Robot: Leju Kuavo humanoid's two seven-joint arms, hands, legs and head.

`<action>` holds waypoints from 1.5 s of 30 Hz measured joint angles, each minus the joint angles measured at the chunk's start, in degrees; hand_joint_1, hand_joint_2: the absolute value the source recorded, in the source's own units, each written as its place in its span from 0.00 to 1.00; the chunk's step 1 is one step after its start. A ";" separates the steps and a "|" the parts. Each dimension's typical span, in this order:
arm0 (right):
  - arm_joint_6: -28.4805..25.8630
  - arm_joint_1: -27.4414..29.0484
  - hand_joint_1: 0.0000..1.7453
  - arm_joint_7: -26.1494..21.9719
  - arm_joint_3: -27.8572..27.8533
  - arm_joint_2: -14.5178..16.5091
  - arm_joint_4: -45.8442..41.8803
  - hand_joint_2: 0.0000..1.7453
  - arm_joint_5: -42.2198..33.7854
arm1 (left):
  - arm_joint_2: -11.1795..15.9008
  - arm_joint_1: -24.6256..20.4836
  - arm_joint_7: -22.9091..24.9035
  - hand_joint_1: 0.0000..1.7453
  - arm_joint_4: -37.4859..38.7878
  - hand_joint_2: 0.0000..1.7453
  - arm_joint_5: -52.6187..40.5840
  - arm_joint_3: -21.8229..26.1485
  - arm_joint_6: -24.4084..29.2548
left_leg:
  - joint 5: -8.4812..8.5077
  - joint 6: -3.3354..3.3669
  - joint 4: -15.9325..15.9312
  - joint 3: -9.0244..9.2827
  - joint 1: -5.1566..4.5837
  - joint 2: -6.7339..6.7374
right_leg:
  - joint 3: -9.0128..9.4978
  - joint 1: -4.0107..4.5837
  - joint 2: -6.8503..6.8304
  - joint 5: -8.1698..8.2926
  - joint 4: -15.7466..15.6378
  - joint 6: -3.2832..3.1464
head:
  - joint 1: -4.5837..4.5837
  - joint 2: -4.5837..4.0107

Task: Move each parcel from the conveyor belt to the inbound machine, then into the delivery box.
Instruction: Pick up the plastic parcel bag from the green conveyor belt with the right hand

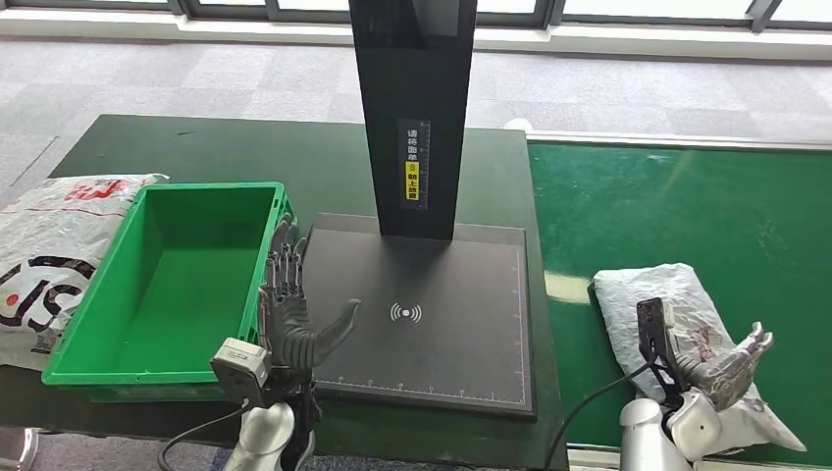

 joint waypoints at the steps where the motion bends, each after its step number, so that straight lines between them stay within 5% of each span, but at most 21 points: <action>1: 0.00 0.01 0.00 0.52 -0.01 -0.54 1.21 1.00 0.11 | 0.00 0.00 -0.01 0.00 0.27 1.00 0.05 0.00 0.01 | 0.00 0.00 0.00 0.00 0.00 0.00 | 0.00 0.00 0.00 0.00 0.00 0.00 | 0.00 0.00; 9: -0.01 -0.12 0.00 2.93 -0.02 -3.20 7.89 1.00 0.88 | 0.00 -0.01 -0.03 0.00 1.54 1.00 0.28 0.00 0.03 | 0.00 0.00 -0.01 -0.10 0.00 0.01 | 0.00 0.01 0.01 0.00 0.01 0.00 | 0.00 0.00; 10: -0.01 -0.30 0.09 3.50 -0.02 -3.52 8.89 1.00 1.24 | 0.00 -0.01 -0.04 0.00 1.64 1.00 0.30 0.00 0.08 | 0.00 0.00 -0.01 -0.18 0.00 0.01 | 0.01 0.00 0.01 0.00 0.01 0.00 | 0.00 0.00; 13: -0.01 -1.38 0.71 5.44 -0.01 -4.71 12.80 1.00 2.35 | 0.00 -0.03 -0.06 0.00 1.82 1.00 0.40 0.00 0.31 | 0.00 0.00 -0.01 -0.35 0.00 0.02 | 0.02 0.00 0.03 0.00 0.01 0.00 | 0.00 0.00; 14: 0.01 -1.87 0.82 6.04 0.00 -5.13 14.23 1.00 2.56 | 0.00 -0.03 -0.07 0.00 1.84 1.00 0.44 0.00 0.40 | 0.00 0.00 -0.01 -0.35 0.00 0.03 | 0.02 -0.01 0.04 0.00 0.00 0.00 | 0.00 0.00; 30: -0.19 -5.51 0.82 7.94 0.46 -8.16 23.82 1.00 2.99 | 0.00 -0.03 -0.08 0.00 1.82 1.00 0.46 0.00 0.57 | -0.01 0.00 0.00 -0.22 0.00 0.03 | 0.11 0.00 0.03 0.01 0.00 0.01 | 0.00 0.00; 34: -0.19 -5.78 1.00 7.94 0.47 -8.33 24.36 1.00 3.01 | 0.00 -0.03 -0.08 0.00 1.82 1.00 0.46 0.00 0.57 | 0.00 0.00 0.00 -0.23 0.00 0.03 | 0.12 0.00 0.03 0.01 0.00 0.01 | 0.00 0.00; 45: -0.02 -7.64 1.00 10.54 2.55 -8.88 27.29 1.00 3.14 | 0.00 0.20 0.16 0.00 0.28 1.00 0.10 0.35 0.77 | 0.00 0.00 0.00 -0.24 0.00 0.03 | 0.16 0.00 0.04 0.01 0.00 0.01 | 0.00 0.00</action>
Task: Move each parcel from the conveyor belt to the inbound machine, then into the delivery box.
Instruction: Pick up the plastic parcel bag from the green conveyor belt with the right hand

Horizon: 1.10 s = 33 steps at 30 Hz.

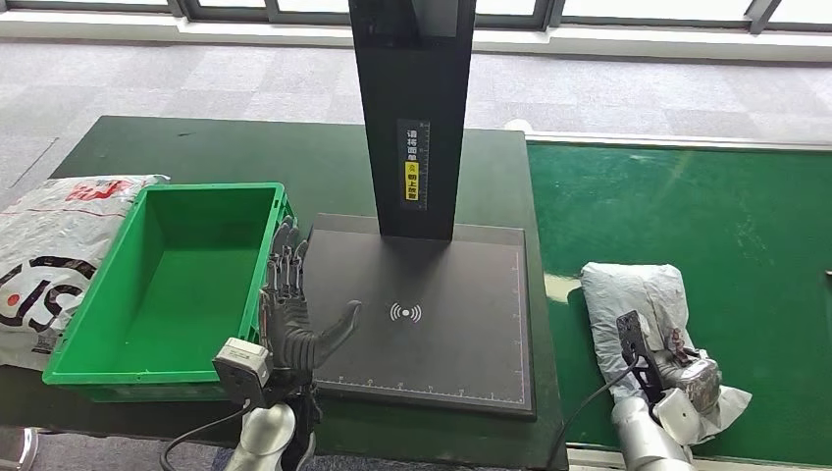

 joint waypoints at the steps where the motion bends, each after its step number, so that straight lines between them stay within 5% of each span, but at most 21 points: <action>1: -0.07 -0.13 1.00 0.01 0.18 -0.04 0.20 1.00 -0.01 | 0.00 0.01 0.01 0.00 -0.01 1.00 -0.07 0.13 -0.02 | 0.00 0.00 0.00 0.03 0.00 0.00 | 0.00 0.00 0.01 0.00 0.00 0.00 | 0.00 0.00; 6: -0.19 1.86 1.00 -6.41 0.67 1.06 -4.55 1.00 -1.73 | 0.00 -0.12 -0.18 0.00 0.89 1.00 0.14 0.50 -0.14 | 0.01 0.00 0.01 0.16 -0.01 -0.03 | -0.01 -0.02 -0.03 0.02 0.01 0.01 | 0.00 0.00; 16: -0.16 9.20 1.00 -23.81 0.69 11.61 -35.71 1.00 -5.80 | 0.06 -0.56 -0.24 0.00 3.47 1.00 2.53 0.50 1.11 | 0.09 -0.01 -0.01 0.28 -0.01 -0.05 | -0.19 -0.02 -0.04 0.02 0.04 0.01 | 0.00 0.00; 25: -0.11 12.01 1.00 -27.58 1.41 16.41 -47.73 1.00 -8.80 | 0.07 -0.77 -0.24 0.00 4.73 1.00 3.28 0.50 1.43 | 0.09 -0.01 0.00 0.28 -0.05 -0.03 | -0.19 -0.05 -0.03 0.02 0.03 0.01 | 0.00 0.00; 33: -0.04 13.53 1.00 -27.18 6.91 17.13 -52.47 1.00 -9.18 | 0.07 -0.81 -0.26 0.00 4.84 1.00 2.83 0.50 1.41 | 0.08 -0.01 0.00 0.29 -0.05 0.03 | -0.21 -0.05 0.03 0.02 0.04 0.01 | 0.00 0.00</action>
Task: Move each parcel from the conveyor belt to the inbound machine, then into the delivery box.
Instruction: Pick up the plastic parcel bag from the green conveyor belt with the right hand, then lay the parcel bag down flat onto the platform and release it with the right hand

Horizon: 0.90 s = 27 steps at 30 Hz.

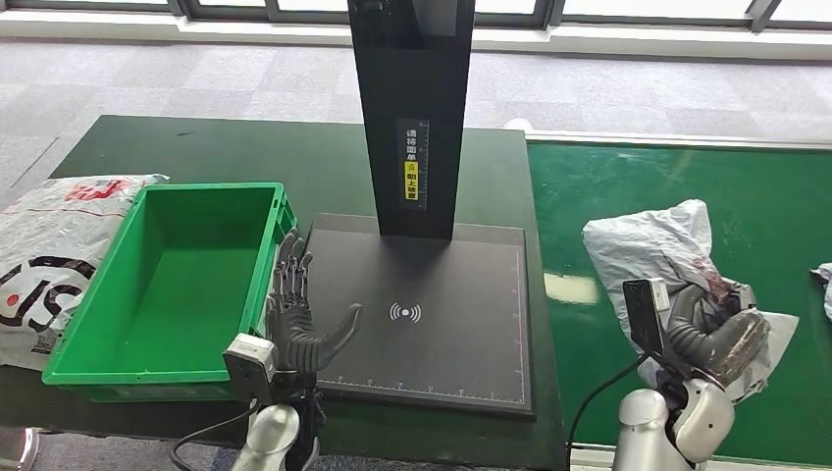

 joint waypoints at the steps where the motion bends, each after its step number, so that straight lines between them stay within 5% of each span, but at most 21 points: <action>1: 0.00 0.12 1.00 -0.41 1.16 0.00 -0.67 1.00 -0.47 | 0.00 0.00 0.00 0.00 -0.01 1.00 -0.21 0.00 -0.07 | 0.00 0.00 0.00 0.00 0.00 0.01 | 0.00 0.00 0.01 0.00 0.00 0.00 | 0.00 0.00; 5: 0.00 1.14 1.00 -2.43 8.19 -0.03 -2.76 1.00 -1.51 | 0.00 0.00 0.00 0.00 -0.05 1.00 -0.90 0.00 -0.65 | 0.00 0.00 -0.01 0.01 0.01 0.10 | -0.02 0.01 0.10 0.00 0.02 0.00 | -0.01 0.00; 13: 0.01 2.54 1.00 0.92 24.59 -0.55 -4.08 1.00 3.96 | 0.00 0.12 -0.02 0.00 -0.83 1.00 -1.82 0.00 -1.13 | 0.00 -0.01 -0.01 0.01 0.01 0.12 | -0.08 0.01 0.12 0.01 0.04 -0.01 | -0.02 0.00; 27: 0.02 4.14 1.00 -0.29 30.02 -0.85 -4.20 1.00 3.18 | 0.00 0.34 -0.02 0.00 -1.84 1.00 -2.20 0.00 -1.26 | -0.01 0.00 0.00 -0.03 0.00 0.12 | -0.08 0.00 0.12 0.00 0.03 -0.01 | -0.02 0.00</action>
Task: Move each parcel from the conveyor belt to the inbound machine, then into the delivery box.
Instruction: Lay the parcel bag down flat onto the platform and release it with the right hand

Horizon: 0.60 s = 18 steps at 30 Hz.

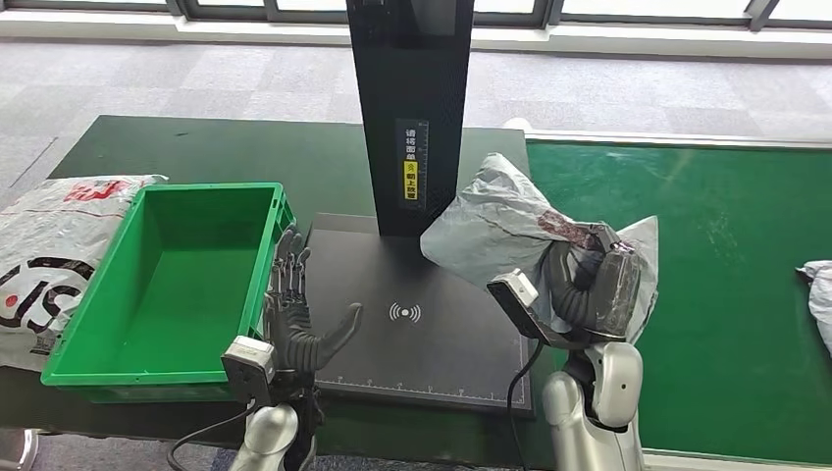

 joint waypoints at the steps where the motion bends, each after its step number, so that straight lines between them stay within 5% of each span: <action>1: 0.00 0.10 1.00 -0.05 0.06 -0.01 0.00 1.00 -0.04 | 0.00 0.01 0.00 0.00 -0.04 1.00 -0.03 0.00 0.00 | 0.00 0.00 0.00 0.00 0.00 0.00 | 0.00 0.00 0.00 0.00 0.00 0.00 | 0.00 0.00; 9: 0.01 0.22 1.00 -4.05 1.52 -0.04 2.14 1.00 -4.24 | 0.00 0.13 0.00 0.00 -0.56 1.00 -0.91 0.07 -0.68 | 0.00 0.00 -0.01 -0.04 0.01 0.00 | 0.01 0.00 0.00 0.00 0.01 0.00 | 0.00 0.00; 18: 0.32 -1.12 1.00 -3.47 5.90 -0.46 15.45 1.00 -8.15 | -0.02 0.14 0.00 0.00 -0.68 1.00 -1.48 0.09 -1.20 | 0.01 0.00 -0.01 -0.15 0.01 -0.06 | 0.01 0.00 -0.05 0.00 0.02 0.00 | 0.00 0.00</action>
